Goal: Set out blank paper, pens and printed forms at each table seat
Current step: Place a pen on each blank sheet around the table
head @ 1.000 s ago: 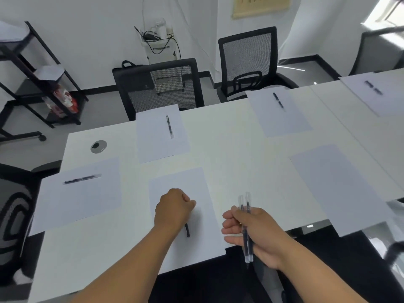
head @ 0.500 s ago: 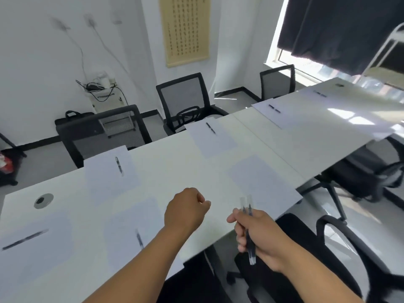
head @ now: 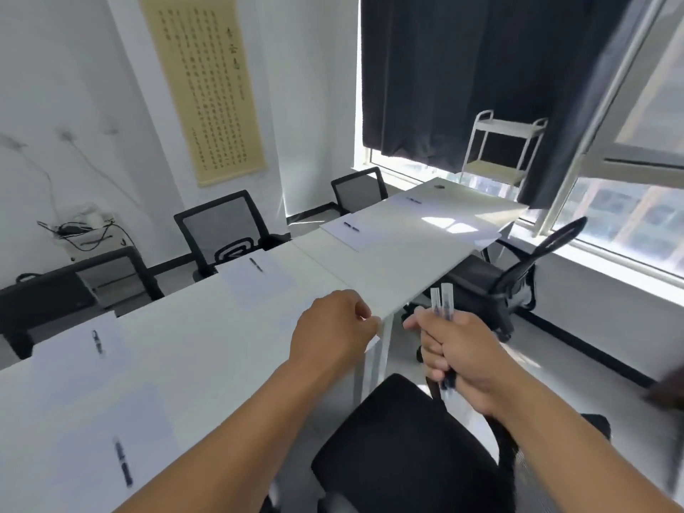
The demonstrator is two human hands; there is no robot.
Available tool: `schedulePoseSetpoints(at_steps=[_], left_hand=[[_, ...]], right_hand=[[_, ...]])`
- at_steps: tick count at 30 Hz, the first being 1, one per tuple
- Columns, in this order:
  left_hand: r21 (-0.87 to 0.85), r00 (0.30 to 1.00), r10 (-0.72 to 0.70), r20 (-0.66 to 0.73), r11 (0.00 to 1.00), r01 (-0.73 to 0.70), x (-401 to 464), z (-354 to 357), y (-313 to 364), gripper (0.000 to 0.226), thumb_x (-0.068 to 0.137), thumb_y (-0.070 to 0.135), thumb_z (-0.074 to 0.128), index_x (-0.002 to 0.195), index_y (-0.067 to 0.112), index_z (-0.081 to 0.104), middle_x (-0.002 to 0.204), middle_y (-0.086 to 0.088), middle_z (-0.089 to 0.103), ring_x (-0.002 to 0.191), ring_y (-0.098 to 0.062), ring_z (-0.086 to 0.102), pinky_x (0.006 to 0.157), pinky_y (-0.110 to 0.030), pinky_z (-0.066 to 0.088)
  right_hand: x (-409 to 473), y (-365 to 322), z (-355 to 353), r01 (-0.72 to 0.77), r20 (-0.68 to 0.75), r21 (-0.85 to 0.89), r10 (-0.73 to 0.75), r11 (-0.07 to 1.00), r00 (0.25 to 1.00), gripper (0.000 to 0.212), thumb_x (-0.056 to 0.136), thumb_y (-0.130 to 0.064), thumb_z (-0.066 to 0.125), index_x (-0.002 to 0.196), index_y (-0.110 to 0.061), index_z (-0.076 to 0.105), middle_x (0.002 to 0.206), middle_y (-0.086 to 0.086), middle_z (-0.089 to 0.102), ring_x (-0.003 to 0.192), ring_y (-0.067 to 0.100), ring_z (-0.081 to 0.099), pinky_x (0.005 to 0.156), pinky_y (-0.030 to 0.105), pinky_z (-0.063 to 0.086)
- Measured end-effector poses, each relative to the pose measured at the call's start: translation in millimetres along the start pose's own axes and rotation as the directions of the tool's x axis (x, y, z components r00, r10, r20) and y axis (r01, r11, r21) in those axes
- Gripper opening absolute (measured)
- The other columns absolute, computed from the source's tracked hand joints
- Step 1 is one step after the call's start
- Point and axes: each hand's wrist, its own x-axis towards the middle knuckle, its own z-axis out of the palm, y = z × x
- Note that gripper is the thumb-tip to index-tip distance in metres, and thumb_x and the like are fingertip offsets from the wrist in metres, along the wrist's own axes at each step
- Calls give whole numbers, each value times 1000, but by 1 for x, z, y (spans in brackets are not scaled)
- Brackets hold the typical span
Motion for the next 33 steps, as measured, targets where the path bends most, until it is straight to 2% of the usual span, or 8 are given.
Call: schedulePoseSetpoints(at_steps=[5,11,17,26,30,33], left_hand=[[17,999,37,-5,999,-37,-49,40,98,12,98,45,70,95,34,71,93,17,71,86,-6,68,80,-32,59],[30,999,50,-15,998,-50,-78,70,161,13,99,44,70,94,32,71,91,15,71,84,-7,68,79,-33,59],[50,999,35,-37,998,-33,-68,78,179,13,100,44,70,97,32,71,93,16,71,85,-7,68,82,-34,61],[-2,995,-36,-89,999,36,-1,85,159,11,101,42,69,99,32,72,96,15,72,89,-7,68,76,-28,55],[-28,992,-98,-78,995,96,31,91,145,10,100,41,68,98,32,72,96,15,73,89,-8,69,78,-30,56],[-39,986,-148,-72,989,145,45,96,133,10,100,41,68,96,32,71,94,16,72,87,-7,68,76,-29,55]], right_hand=[[-56,-22,-99,51,33,25,-52,998,998,31,112,-22,59,118,7,67,65,3,32,53,15,29,50,30,33],[-83,-36,-167,61,50,93,-66,994,997,26,112,-12,53,127,5,66,66,3,42,56,14,36,53,31,37],[-63,-40,-183,53,78,144,-65,988,995,24,111,-4,50,128,4,65,69,5,53,57,16,46,55,32,44],[16,-55,-173,72,141,-31,-67,997,988,23,112,-15,54,118,-1,72,77,11,58,61,20,53,62,38,52],[59,-64,-169,44,158,-126,-24,991,987,24,113,-24,55,119,-9,73,75,10,58,59,20,51,62,38,51],[85,-56,-163,17,157,-123,2,992,988,26,114,-26,54,122,-10,72,71,6,54,55,17,44,59,35,47]])
